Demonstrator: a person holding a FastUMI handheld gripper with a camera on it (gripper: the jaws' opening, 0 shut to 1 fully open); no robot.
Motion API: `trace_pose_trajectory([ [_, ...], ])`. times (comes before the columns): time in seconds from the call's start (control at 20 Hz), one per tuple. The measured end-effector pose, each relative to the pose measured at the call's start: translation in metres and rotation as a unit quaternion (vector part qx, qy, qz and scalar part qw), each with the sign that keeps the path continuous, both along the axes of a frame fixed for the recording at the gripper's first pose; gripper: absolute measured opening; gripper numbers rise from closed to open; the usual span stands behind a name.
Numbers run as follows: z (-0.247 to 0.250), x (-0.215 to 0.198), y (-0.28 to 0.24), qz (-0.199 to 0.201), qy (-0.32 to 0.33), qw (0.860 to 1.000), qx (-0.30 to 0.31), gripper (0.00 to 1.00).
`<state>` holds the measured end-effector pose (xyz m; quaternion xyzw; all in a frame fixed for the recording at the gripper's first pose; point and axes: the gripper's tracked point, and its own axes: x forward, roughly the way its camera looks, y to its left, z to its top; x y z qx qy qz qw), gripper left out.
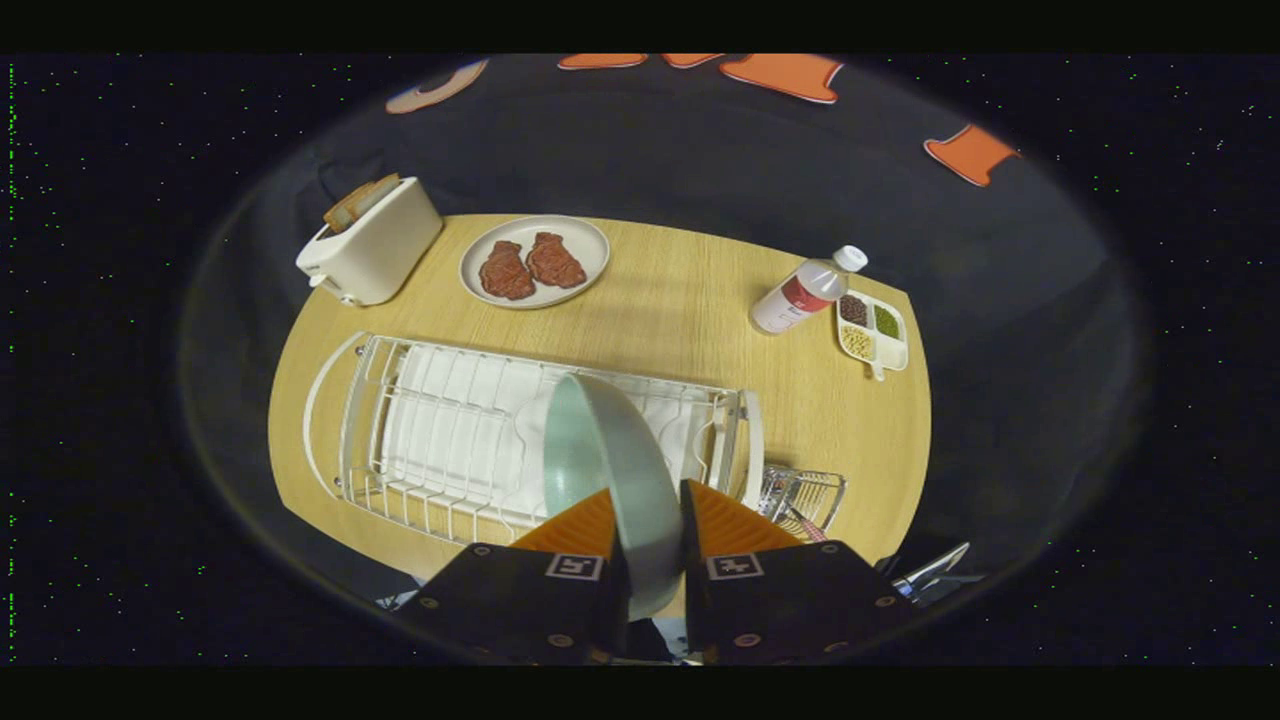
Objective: Take the plate from the dish rack, then take the spoon from the basket and place it into the plate.
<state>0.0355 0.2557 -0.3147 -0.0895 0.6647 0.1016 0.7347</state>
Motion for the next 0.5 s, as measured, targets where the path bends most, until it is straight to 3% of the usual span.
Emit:
trace_pose_trajectory([
  [0.2,0.023,-0.002,-0.023,0.003,-0.034,0.999,0.005,0.23],
  [0.5,0.048,-0.037,-0.054,-0.03,-0.044,0.997,0.048,0.23],
])
